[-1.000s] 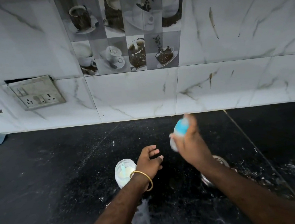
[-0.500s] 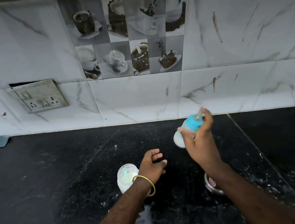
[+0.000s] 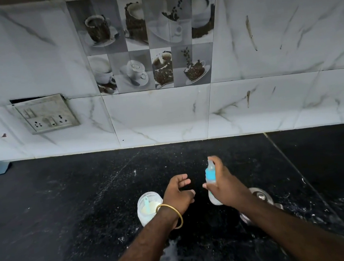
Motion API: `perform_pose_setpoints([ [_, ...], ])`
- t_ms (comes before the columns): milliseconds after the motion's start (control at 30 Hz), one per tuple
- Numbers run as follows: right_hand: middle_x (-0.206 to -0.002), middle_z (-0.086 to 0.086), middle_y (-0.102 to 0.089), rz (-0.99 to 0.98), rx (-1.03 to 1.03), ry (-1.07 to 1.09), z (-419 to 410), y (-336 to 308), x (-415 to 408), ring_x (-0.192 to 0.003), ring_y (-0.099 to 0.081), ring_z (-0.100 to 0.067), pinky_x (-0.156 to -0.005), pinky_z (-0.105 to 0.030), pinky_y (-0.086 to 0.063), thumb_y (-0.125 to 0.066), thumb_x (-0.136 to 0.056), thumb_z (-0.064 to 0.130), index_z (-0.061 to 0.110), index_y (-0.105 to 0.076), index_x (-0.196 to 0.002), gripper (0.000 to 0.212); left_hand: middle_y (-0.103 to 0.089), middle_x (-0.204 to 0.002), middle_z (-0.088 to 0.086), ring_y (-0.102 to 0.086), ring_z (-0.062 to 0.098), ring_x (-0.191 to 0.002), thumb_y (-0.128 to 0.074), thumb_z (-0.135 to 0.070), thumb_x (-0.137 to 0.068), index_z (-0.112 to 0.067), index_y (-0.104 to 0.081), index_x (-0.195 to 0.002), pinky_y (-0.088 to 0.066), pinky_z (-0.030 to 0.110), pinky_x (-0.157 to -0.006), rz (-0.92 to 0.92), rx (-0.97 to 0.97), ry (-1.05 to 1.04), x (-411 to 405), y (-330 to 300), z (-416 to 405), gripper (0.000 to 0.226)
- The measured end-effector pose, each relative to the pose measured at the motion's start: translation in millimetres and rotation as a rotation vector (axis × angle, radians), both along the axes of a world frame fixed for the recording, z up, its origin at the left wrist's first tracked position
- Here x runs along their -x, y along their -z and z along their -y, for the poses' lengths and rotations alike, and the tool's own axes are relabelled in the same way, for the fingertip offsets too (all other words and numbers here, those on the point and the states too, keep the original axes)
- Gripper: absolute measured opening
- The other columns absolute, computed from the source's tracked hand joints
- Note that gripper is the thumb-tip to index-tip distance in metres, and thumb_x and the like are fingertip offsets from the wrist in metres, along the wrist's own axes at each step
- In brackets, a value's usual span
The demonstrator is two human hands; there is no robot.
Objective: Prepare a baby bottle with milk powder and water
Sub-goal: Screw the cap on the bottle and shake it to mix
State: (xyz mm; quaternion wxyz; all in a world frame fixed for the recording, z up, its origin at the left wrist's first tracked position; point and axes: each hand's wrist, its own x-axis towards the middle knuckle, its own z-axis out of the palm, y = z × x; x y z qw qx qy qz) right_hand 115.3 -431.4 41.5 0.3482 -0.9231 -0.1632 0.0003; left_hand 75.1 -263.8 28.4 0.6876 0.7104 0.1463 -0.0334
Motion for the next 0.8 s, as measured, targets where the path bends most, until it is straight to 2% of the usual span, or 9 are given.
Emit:
perform_pose_setpoints([
  [133, -0.150, -0.017, -0.039, 0.381, -0.437, 0.223, -8.1, -16.0, -4.7, -0.131, -0.049, -0.026, -0.107, -0.029, -0.040, -0.066, -0.091, 0.032, 0.022, -0.012, -0.149, 0.080, -0.062, -0.124, 0.001, -0.066, 0.015, -0.091, -0.065, 0.005, -0.086, -0.016, -0.055, -0.124, -0.059, 0.038, -0.081, -0.008, -0.001, -0.010, -1.5, 1.9, -2.0, 0.045],
  [200, -0.149, -0.021, -0.039, 0.342, -0.287, 0.187, -12.3, -8.0, 1.4, -0.129, -0.051, -0.032, -0.107, -0.038, -0.043, -0.065, -0.092, 0.029, 0.017, -0.014, -0.151, 0.079, -0.063, -0.123, 0.002, -0.065, 0.015, -0.100, -0.066, 0.004, -0.086, -0.014, -0.058, -0.121, -0.059, 0.036, -0.079, -0.014, 0.009, -0.012, -1.3, 1.5, -1.9, 0.040],
  [267, -0.149, -0.019, -0.040, 0.064, -0.037, 0.029, -9.7, 1.4, 6.1, -0.122, -0.055, -0.033, -0.100, -0.041, -0.047, -0.066, -0.092, 0.027, 0.025, -0.014, -0.152, 0.080, -0.064, -0.123, 0.003, -0.064, 0.016, -0.105, -0.065, 0.005, -0.086, -0.013, -0.059, -0.121, -0.059, 0.034, -0.078, -0.007, 0.015, -0.007, -2.6, 1.0, -1.4, 0.039],
  [300, -0.149, -0.017, -0.039, 0.014, -0.038, 0.012, -7.1, 1.6, 4.2, -0.121, -0.056, -0.031, -0.099, -0.040, -0.047, -0.067, -0.092, 0.028, 0.028, -0.013, -0.151, 0.080, -0.064, -0.123, 0.004, -0.064, 0.016, -0.105, -0.065, 0.006, -0.086, -0.013, -0.059, -0.121, -0.058, 0.035, -0.079, -0.002, 0.015, -0.004, -3.8, 0.8, -1.7, 0.040],
  [400, -0.153, -0.012, -0.036, 0.291, -0.411, 0.179, -7.7, -13.2, -4.5, -0.132, -0.048, -0.023, -0.108, -0.032, -0.042, -0.069, -0.090, 0.030, 0.027, -0.013, -0.149, 0.081, -0.065, -0.122, 0.003, -0.064, 0.018, -0.108, -0.065, 0.006, -0.086, -0.015, -0.060, -0.118, -0.059, 0.033, -0.078, 0.009, 0.021, -0.013, -7.2, 1.9, -3.8, 0.039],
  [467, -0.155, -0.015, -0.034, 0.377, -0.446, 0.218, -9.7, -10.4, -2.3, -0.138, -0.042, -0.023, -0.113, -0.023, -0.035, -0.068, -0.091, 0.027, 0.021, -0.013, -0.151, 0.082, -0.065, -0.121, 0.004, -0.064, 0.021, -0.111, -0.065, 0.007, -0.086, -0.015, -0.061, -0.116, -0.060, 0.033, -0.079, 0.001, 0.039, -0.029, -7.4, 2.1, -3.9, 0.037],
  [600, -0.149, -0.014, -0.042, 0.028, -0.002, 0.007, -2.5, 6.1, 7.3, -0.121, -0.056, -0.030, -0.099, -0.037, -0.047, -0.065, -0.092, 0.030, 0.030, -0.014, -0.151, 0.079, -0.066, -0.119, 0.003, -0.066, 0.018, -0.104, -0.065, 0.009, -0.084, -0.015, -0.061, -0.116, -0.060, 0.035, -0.085, 0.009, 0.055, -0.024, -7.5, 2.2, -0.2, 0.040],
  [733, -0.149, -0.007, -0.042, 0.369, -0.512, 0.256, -2.0, -18.3, -4.9, -0.128, -0.050, -0.018, -0.107, -0.025, -0.042, -0.066, -0.090, 0.037, 0.028, -0.014, -0.149, 0.080, -0.067, -0.116, 0.000, -0.068, 0.015, -0.094, -0.066, 0.009, -0.084, -0.019, -0.061, -0.112, -0.061, 0.032, -0.081, 0.021, 0.058, -0.032, -11.8, 3.8, 0.5, 0.040],
  [800, -0.148, -0.011, -0.041, 0.342, -0.382, 0.202, -0.5, -13.3, -0.3, -0.127, -0.051, -0.023, -0.107, -0.029, -0.042, -0.065, -0.091, 0.035, 0.024, -0.014, -0.151, 0.080, -0.067, -0.115, 0.001, -0.068, 0.018, -0.097, -0.065, 0.011, -0.084, -0.018, -0.061, -0.111, -0.060, 0.034, -0.082, 0.006, 0.080, -0.052, -12.4, 2.6, 2.0, 0.040],
])
